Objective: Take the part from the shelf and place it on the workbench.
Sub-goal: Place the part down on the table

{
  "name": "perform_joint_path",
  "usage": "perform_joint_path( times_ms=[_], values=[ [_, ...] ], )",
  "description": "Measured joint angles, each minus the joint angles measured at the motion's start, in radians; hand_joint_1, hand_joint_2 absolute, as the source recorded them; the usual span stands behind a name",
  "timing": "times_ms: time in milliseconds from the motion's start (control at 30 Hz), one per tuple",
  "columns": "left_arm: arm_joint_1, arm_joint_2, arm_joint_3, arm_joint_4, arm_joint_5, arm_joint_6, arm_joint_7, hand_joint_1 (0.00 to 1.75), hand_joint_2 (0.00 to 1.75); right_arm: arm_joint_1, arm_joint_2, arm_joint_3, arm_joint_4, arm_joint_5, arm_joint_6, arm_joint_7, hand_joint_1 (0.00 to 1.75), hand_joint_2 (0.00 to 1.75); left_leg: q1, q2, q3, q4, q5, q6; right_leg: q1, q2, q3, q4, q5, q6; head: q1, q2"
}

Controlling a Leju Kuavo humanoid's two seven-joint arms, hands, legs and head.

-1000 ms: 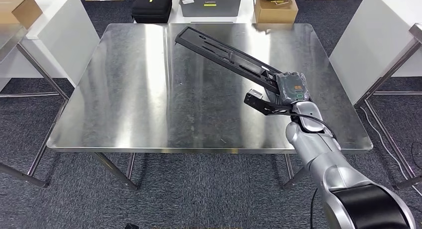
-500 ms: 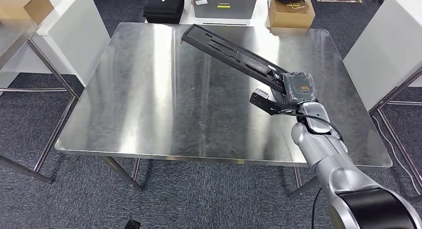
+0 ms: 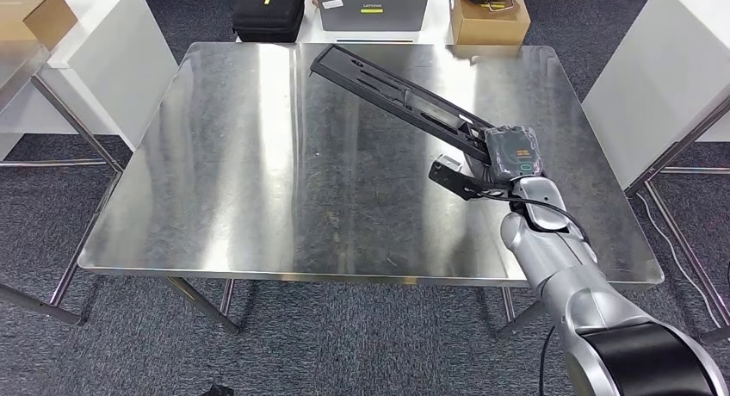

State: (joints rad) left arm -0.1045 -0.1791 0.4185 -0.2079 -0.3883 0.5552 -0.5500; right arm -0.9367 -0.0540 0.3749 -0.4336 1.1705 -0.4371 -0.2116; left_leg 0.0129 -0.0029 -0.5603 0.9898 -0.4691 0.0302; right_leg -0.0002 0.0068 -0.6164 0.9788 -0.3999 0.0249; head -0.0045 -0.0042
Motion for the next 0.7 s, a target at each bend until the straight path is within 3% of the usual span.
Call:
perform_joint_path(
  times_ms=[300, 433, 500, 633, 700],
  values=[
    [0.006, -0.007, 0.010, 0.000, -0.002, 0.034, -0.018, 0.00, 1.75, 0.005, -0.004, 0.002, 0.005, -0.001, 0.000, -0.006, 1.75, 0.00, -0.005, 0.000, 0.000, 0.000, 0.001, -0.005, -0.001, 0.000, 0.002, 0.000, 0.000, 0.000, 0.000, 0.000],
    [0.011, -0.009, 0.011, 0.002, -0.012, 0.028, -0.015, 0.00, 1.75, 0.008, -0.005, 0.003, 0.012, -0.004, -0.001, -0.011, 0.00, 0.00, -0.008, 0.000, 0.000, 0.000, 0.001, -0.004, -0.001, 0.000, 0.002, 0.000, 0.000, 0.000, 0.000, 0.000],
    [0.014, -0.010, 0.011, 0.002, -0.013, 0.024, -0.018, 0.00, 1.75, 0.010, -0.006, 0.004, 0.014, -0.006, -0.004, -0.012, 0.00, 0.00, -0.010, 0.000, -0.001, 0.000, 0.000, -0.004, -0.002, 0.000, 0.002, 0.000, 0.000, 0.001, 0.000, 0.000],
    [0.017, -0.012, 0.011, 0.002, -0.013, 0.028, -0.012, 0.00, 0.00, 0.014, -0.008, 0.004, 0.016, -0.007, -0.007, -0.015, 0.00, 0.00, -0.011, 0.000, -0.001, 0.000, 0.000, -0.004, -0.003, 0.000, 0.003, 0.000, 0.000, 0.001, 0.000, 0.000],
    [0.018, -0.012, 0.012, 0.003, -0.013, 0.017, -0.006, 0.00, 0.00, 0.013, -0.009, 0.004, 0.016, -0.007, -0.007, -0.015, 0.00, 0.00, -0.011, 0.000, -0.001, 0.000, 0.000, -0.004, -0.004, 0.000, 0.003, 0.000, 0.000, 0.001, 0.000, 0.000]
  ],
)
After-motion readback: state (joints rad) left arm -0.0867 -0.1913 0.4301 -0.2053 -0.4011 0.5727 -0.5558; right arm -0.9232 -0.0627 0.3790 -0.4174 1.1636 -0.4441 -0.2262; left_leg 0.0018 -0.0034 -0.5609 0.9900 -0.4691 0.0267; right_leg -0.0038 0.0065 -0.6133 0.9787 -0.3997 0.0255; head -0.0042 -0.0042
